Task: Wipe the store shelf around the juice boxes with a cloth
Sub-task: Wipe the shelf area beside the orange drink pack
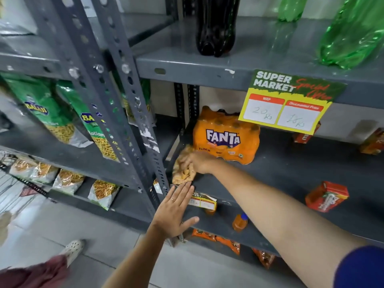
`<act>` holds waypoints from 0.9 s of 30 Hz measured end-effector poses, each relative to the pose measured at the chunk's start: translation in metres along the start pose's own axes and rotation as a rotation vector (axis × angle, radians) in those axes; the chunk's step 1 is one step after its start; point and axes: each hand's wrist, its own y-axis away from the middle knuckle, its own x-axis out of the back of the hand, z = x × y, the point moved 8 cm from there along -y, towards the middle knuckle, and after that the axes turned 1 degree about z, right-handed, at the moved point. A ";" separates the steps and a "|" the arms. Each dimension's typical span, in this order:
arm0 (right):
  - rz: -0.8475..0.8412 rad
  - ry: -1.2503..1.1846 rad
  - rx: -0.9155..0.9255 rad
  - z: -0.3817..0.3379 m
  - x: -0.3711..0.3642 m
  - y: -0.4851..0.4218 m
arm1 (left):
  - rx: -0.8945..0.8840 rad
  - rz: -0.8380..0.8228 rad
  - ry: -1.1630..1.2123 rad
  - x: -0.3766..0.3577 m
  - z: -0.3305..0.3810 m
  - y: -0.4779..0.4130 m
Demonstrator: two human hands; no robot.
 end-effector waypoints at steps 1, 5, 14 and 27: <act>0.020 -0.032 -0.037 0.013 0.000 0.010 | 0.003 -0.013 -0.010 -0.002 0.000 0.001; 0.111 -0.113 -0.165 0.075 -0.009 0.063 | 0.015 -0.038 -0.046 -0.004 -0.001 0.002; 0.284 -0.298 -0.173 0.045 0.050 0.043 | 0.049 -0.048 -0.054 -0.006 0.001 0.001; 0.240 -0.260 -0.388 0.113 -0.014 0.130 | -0.020 -0.003 -0.048 -0.006 0.000 0.001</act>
